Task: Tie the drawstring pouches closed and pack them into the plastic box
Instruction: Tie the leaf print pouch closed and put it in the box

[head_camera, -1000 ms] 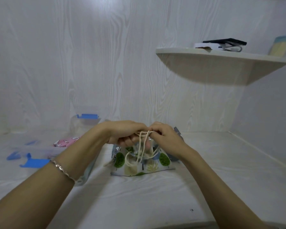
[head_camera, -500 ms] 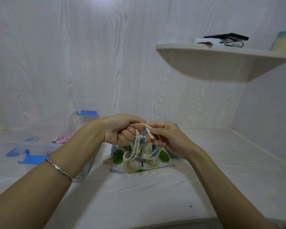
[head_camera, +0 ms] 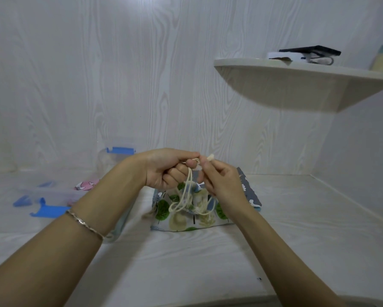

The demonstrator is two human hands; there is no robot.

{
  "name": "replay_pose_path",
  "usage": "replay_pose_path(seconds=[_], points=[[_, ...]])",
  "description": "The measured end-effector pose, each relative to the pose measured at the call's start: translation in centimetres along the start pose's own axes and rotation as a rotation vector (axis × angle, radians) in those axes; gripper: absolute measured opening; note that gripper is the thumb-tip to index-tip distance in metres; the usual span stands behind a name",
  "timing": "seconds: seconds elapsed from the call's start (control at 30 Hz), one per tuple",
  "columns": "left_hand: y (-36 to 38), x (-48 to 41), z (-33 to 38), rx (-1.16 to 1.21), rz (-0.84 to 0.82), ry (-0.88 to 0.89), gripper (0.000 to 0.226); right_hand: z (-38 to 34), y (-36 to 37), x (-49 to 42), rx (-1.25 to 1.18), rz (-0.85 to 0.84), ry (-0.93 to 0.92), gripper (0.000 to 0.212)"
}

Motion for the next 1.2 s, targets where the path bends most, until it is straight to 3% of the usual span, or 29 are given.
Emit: replay_pose_path(seconds=[0.13,0.23,0.3,0.37,0.4,0.47,0.53,0.63,0.7,0.77,0.87,0.97,1.1,1.2], points=[[-0.3,1.2,0.8,-0.318,0.196,0.095,0.047,0.8,-1.2,-0.8,-0.115,0.129,0.037,0.031],[-2.2,3.1,1.9,-0.487,0.308,0.23,0.043,0.8,-4.2,-1.8,-0.545,0.231,0.108,0.035],[-3.2,3.7,2.2,-0.297,0.29,0.364,0.033,1.1,-5.6,-2.2,-0.817,0.246,0.139,0.036],[-3.6,3.5,2.3,0.079,0.188,0.516,0.034,2.0,-6.1,-2.5,-0.914,0.235,0.194,0.037],[-3.7,3.3,2.1,0.281,0.121,0.558,0.037,2.6,-6.3,-2.5,-0.816,0.239,0.23,0.037],[-4.2,3.0,1.8,0.628,0.001,0.599,0.033,3.6,-7.6,-2.5,-0.352,0.292,0.224,0.038],[-5.0,3.0,1.6,0.729,0.051,0.56,0.032,4.3,-9.3,-2.5,0.055,0.377,0.182,0.037],[-5.6,2.6,0.5,0.293,0.33,0.454,0.036,3.9,-10.6,-2.8,0.12,0.446,0.175,0.036],[-4.5,1.9,0.4,-0.12,0.422,0.419,0.035,1.8,-9.3,-3.7,0.12,0.348,0.131,0.035],[-2.3,1.0,1.0,-0.428,0.434,0.453,0.03,-1.3,-6.5,-5.0,-0.006,0.175,0.075,0.033],[1.2,-0.1,1.8,-0.588,0.35,0.49,0.026,-5.8,-2.5,-6.7,-0.091,-0.02,-0.018,0.03],[2.7,-1.1,1.4,-0.477,0.231,0.482,0.019,-6.7,-1.4,-8.5,0.061,-0.016,0.025,0.032],[-0.3,-1.3,1.7,-0.034,0.438,0.481,0.016,-3.2,-3.0,-8.6,0.331,-0.005,0.36,0.037],[-1.6,-1.5,1.9,0.3,0.452,0.48,0.01,-1.0,-2.0,-6.0,0.379,-0.204,0.401,0.026]])
Point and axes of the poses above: each hand's wrist, its own x-axis away from the middle knuckle, its own y-axis out of the palm, z = x × y, the point moved 4 cm from there along -x, towards the middle knuckle, and after that the axes turned 5 degrees about -z, right-handed, at the moved point
